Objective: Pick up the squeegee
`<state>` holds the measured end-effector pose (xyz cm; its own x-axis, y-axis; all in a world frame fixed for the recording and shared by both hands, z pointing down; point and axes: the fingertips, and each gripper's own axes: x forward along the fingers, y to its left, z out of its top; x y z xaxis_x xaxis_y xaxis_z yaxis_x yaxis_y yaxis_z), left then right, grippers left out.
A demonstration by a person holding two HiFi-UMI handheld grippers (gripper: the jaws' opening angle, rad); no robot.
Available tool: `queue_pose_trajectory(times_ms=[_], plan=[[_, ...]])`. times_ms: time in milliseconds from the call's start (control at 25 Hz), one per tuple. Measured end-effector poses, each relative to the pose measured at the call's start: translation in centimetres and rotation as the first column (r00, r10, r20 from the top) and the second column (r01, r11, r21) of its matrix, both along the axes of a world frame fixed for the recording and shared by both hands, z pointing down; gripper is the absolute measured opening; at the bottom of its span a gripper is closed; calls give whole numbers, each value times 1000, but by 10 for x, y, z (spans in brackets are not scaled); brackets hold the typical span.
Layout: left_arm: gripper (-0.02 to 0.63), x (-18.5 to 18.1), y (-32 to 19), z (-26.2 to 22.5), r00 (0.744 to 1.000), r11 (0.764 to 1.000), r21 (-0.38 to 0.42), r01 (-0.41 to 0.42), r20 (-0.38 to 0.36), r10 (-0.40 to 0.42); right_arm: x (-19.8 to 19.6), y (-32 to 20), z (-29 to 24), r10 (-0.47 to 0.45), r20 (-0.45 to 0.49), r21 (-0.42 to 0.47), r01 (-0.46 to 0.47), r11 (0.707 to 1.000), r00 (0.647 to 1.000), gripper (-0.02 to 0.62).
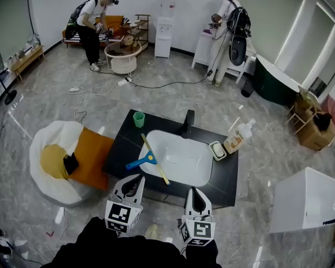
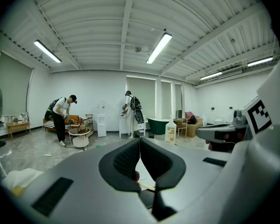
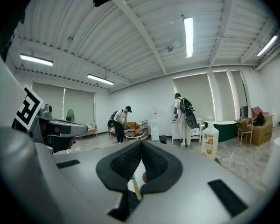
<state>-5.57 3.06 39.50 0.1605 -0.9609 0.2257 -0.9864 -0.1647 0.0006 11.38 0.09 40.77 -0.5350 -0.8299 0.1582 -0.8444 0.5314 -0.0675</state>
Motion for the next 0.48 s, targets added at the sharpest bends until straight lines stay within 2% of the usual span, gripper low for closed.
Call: queue_pose_trajectory(times_ms=[280, 480], plan=[[25, 0, -22, -2, 999, 999, 13, 30, 12, -31, -5, -28, 2, -38, 11, 6, 38, 999, 999, 15], [25, -4, -30, 2, 998, 999, -7, 50, 26, -50, -9, -41, 7, -56, 26, -10, 56, 998, 998, 15]])
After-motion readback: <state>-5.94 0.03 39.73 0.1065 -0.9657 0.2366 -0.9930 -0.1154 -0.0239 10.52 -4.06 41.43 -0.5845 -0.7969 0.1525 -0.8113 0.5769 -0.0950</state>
